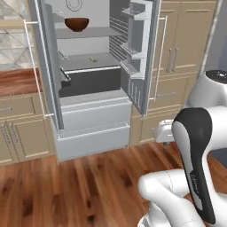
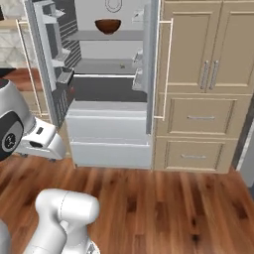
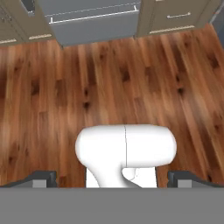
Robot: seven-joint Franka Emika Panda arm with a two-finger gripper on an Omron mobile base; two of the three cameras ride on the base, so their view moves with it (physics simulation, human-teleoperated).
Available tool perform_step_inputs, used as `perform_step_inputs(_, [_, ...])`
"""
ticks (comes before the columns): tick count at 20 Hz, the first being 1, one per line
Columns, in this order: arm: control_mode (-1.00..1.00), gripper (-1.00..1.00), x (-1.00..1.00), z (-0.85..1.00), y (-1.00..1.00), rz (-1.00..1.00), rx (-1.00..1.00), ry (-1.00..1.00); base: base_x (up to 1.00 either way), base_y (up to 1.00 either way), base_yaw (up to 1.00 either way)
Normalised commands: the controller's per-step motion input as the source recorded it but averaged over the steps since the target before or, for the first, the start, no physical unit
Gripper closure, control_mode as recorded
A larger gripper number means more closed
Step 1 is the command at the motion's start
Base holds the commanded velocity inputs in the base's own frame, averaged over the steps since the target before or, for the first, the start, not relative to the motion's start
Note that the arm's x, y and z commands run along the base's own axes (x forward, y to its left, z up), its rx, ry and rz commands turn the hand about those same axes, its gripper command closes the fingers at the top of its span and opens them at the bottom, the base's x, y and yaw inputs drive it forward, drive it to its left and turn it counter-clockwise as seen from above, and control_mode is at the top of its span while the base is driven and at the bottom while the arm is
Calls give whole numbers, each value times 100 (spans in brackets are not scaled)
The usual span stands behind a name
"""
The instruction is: Pick the egg and butter from the fridge and place them by the bowl for mixing.
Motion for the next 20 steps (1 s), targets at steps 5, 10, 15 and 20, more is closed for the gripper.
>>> perform_step_inputs(5, [100,-100,0,0,0,0,0,0,100,-1,14])
perform_step_inputs(10, [100,-100,0,0,0,0,0,0,100,-26,10])
perform_step_inputs(15, [100,-100,0,0,0,0,0,0,100,-37,9])
perform_step_inputs(20, [100,-100,0,0,0,0,0,0,84,-8,4])
